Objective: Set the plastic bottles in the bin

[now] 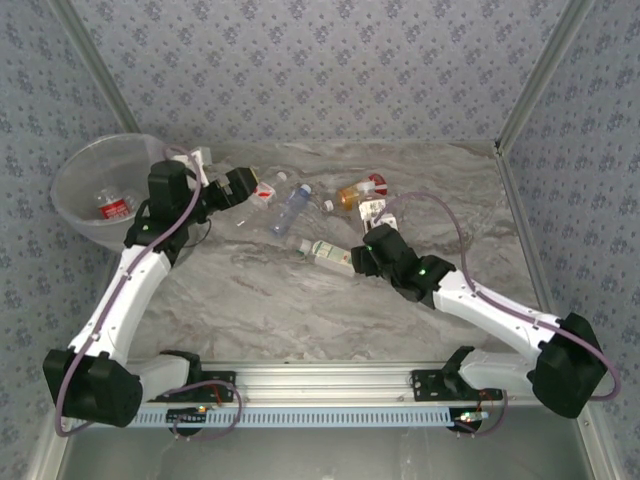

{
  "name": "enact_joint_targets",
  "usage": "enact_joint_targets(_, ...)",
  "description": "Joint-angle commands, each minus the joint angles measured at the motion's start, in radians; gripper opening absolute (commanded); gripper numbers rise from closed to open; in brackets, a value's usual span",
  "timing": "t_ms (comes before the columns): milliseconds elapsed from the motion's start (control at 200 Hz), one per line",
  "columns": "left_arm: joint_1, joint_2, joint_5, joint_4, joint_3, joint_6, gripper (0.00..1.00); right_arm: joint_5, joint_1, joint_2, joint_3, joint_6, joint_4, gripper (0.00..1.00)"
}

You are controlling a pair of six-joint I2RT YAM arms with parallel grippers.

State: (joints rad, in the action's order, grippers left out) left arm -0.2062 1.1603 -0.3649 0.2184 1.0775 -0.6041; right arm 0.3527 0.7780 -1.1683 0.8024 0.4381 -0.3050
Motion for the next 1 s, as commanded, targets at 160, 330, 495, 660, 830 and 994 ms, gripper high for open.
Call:
enact_joint_targets(160, -0.055, 0.048, -0.089, 0.014, 0.095, 0.05, 0.99, -0.104, 0.009, 0.018, -0.026, -0.108, 0.295, 0.58)
enact_joint_targets(330, -0.104, 0.076, -0.214, -0.108, 0.055, 0.044, 0.99, -0.141, 0.015, -0.012, -0.037, -0.151, 0.437, 0.59)
enact_joint_targets(495, -0.162, 0.075, -0.289, -0.198, 0.04, 0.036, 1.0, -0.164, 0.026, -0.072, -0.01, -0.181, 0.523, 0.59)
enact_joint_targets(660, -0.218, 0.08, -0.252, -0.21, 0.05, 0.057, 1.0, -0.19, 0.041, -0.117, 0.028, -0.211, 0.55, 0.6)
enact_joint_targets(830, -0.254, 0.133, -0.171, -0.137, 0.106, 0.047, 0.99, -0.177, 0.07, -0.146, 0.063, -0.262, 0.544, 0.61)
enact_joint_targets(994, -0.297, 0.176, -0.143, -0.097, 0.153, 0.062, 0.96, -0.149, 0.093, -0.186, 0.1, -0.291, 0.544, 0.62)
